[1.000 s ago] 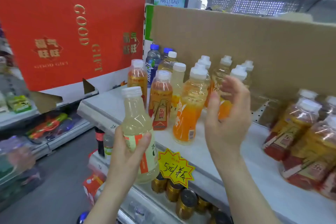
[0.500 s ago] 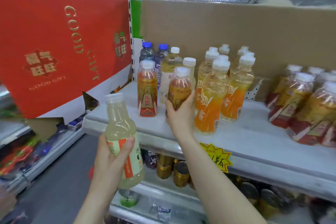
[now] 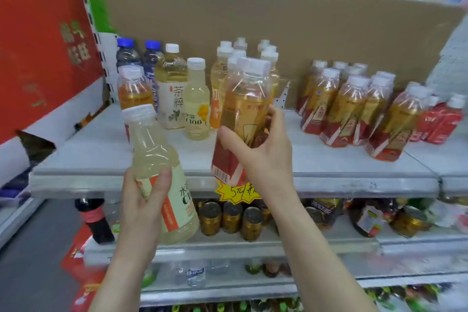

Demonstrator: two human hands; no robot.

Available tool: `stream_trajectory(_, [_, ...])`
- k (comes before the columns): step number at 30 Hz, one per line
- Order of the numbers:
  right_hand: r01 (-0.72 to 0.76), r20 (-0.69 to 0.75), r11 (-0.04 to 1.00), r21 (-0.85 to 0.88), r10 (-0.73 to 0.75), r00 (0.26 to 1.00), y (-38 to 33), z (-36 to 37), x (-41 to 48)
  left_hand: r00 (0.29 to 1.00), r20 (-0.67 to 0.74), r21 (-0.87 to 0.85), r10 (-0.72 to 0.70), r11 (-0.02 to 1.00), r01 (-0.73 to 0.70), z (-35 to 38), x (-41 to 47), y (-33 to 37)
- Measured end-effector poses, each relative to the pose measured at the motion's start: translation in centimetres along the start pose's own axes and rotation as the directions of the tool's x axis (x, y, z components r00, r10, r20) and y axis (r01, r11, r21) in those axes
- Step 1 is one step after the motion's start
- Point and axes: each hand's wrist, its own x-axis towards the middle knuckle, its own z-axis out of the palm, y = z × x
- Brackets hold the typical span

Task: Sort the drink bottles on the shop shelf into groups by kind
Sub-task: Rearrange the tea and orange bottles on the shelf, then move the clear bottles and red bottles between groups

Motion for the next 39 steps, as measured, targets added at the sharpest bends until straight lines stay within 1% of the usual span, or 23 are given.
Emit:
stream_trajectory(2, [-0.04, -0.062, 0.999, 0.007, 0.041, 0.997, 0.7, -3.2, -0.7, 1.0, 0.028, -0.007, -0.002, 1.0, 0.002, 1.7, -0.4, -0.4])
stream_trajectory(6, [-0.08, -0.21, 0.995, -0.065, 0.065, 0.975, 2.8, -9.4, -0.2, 0.996, 0.088, -0.036, -0.001, 0.999, 0.004, 5.5, -1.3, -0.8])
stream_trajectory(11, [-0.106, -0.351, 0.97, -0.219, 0.023, 0.936, 5.5, -16.1, 3.2, 0.987, 0.159, -0.024, -0.015, 1.0, 0.019, 10.3, -2.3, -1.0])
stream_trajectory(14, [-0.118, -0.397, 0.948, -0.294, -0.009, 0.918, 7.1, -19.1, 5.2, 0.984, 0.176, -0.026, -0.031, 0.999, 0.036, 12.7, -2.7, -1.3])
stream_trajectory(18, [-0.166, -0.387, 0.919, -0.359, 0.015, 0.922, 9.4, -21.7, 7.8, 0.979, 0.202, -0.03, -0.033, 0.999, 0.04, 16.0, -3.3, -1.5])
stream_trajectory(23, [-0.187, -0.339, 0.883, -0.43, 0.034, 0.94, 12.2, -22.8, 9.7, 0.982, 0.191, -0.017, -0.006, 1.0, 0.009, 20.0, -4.1, -2.1])
stream_trajectory(25, [-0.19, -0.33, 0.87, -0.454, 0.034, 0.943, 12.7, -22.9, 10.3, 0.983, 0.183, -0.007, -0.018, 1.0, 0.019, 21.0, -4.5, -2.5])
stream_trajectory(29, [-0.176, -0.32, 0.851, -0.494, 0.01, 0.947, 13.3, -22.5, 10.9, 0.988, 0.151, 0.003, -0.036, 0.999, 0.036, 21.7, -4.8, -2.9])
stream_trajectory(33, [-0.188, -0.327, 0.854, -0.485, 0.022, 0.945, 13.5, -22.2, 10.9, 0.99, 0.133, 0.023, -0.048, 0.999, 0.045, 21.4, -4.7, -3.0])
stream_trajectory(36, [-0.18, -0.311, 0.852, -0.492, 0.021, 0.95, 13.3, -22.2, 10.7, 0.985, 0.164, 0.029, -0.05, 0.999, 0.046, 21.1, -4.5, -2.9])
stream_trajectory(39, [-0.19, -0.262, 0.8, -0.569, 0.043, 0.964, 12.5, -22.6, 10.2, 0.97, 0.236, 0.038, -0.062, 0.998, 0.055, 20.9, -4.3, -3.2])
